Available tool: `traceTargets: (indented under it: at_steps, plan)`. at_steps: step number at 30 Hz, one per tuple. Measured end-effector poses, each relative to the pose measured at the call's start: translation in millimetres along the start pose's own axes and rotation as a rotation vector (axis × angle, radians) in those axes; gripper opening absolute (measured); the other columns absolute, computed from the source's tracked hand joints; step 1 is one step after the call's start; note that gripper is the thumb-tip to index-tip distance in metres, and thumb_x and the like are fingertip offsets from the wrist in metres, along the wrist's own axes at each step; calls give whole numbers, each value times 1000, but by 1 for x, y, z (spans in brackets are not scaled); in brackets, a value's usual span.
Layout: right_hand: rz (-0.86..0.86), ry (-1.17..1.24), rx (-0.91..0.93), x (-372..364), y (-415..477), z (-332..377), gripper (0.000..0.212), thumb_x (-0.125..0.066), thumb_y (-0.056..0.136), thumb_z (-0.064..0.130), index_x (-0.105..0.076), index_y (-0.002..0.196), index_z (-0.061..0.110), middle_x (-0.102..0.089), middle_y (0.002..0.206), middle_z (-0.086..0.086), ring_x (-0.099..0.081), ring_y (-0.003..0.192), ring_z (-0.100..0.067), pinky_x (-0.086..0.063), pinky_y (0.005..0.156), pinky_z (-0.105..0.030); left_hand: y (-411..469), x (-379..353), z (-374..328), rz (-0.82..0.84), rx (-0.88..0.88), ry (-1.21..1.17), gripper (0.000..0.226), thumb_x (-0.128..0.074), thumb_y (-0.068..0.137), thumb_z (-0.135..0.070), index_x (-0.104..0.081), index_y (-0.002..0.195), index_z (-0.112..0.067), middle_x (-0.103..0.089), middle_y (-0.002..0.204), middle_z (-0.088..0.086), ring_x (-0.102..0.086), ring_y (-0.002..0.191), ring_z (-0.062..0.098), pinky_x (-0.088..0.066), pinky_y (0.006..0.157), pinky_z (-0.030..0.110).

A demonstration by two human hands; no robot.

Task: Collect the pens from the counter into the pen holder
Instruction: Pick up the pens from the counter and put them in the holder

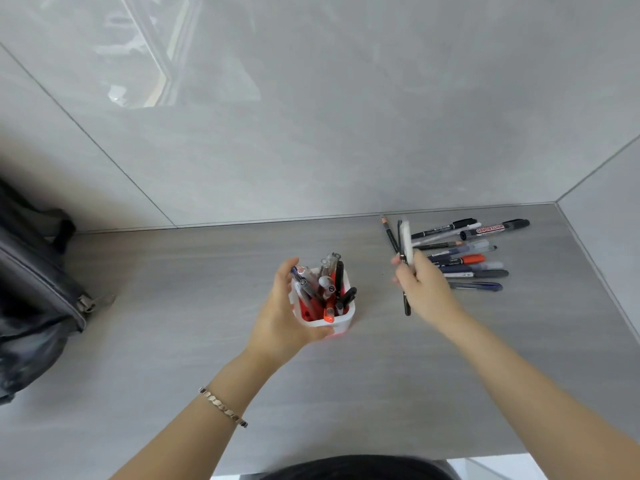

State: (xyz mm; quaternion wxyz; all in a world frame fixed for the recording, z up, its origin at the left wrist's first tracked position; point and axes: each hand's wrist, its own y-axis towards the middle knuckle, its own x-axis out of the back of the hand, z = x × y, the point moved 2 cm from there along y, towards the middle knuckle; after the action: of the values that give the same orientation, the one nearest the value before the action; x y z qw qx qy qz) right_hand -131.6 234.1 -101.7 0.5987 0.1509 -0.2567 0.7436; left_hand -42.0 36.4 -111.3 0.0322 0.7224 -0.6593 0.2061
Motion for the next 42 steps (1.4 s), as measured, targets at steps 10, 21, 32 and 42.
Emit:
traceTargets:
  at_steps: [10,21,32,42]
  plan:
    - [36,611,216,-46,-33,74,32,-42,94,-4,-43,99,27,-63,93,-2,-65,91,-3,-50,84,-17,0,2,-1,14,15,41,105,-86,54,-6,-20,134,-26,-37,108,-34,-36,88,-36,-30,70,-12]
    - [-147,224,437,-39,-27,60,61,-55,85,-1,-32,131,33,-47,123,9,-51,112,3,-36,99,-6,1,2,2,0,-4,27,107,-86,54,-10,-19,135,-28,-46,120,-16,-37,98,-30,-36,86,8]
    - [-15,-205,588,-45,-24,60,32,-44,93,18,-66,109,3,-70,110,-14,-59,106,-17,-41,93,-22,3,0,3,2,-22,14,103,-87,53,-9,-19,127,-35,-43,110,-32,-41,101,-29,-39,84,-2]
    - [370,-633,430,-47,-34,58,100,-9,71,78,4,147,14,-2,159,2,20,142,-12,6,114,-34,3,1,1,22,-29,66,113,-88,52,-17,-14,137,-27,-43,111,-33,-46,109,-10,-34,82,-6]
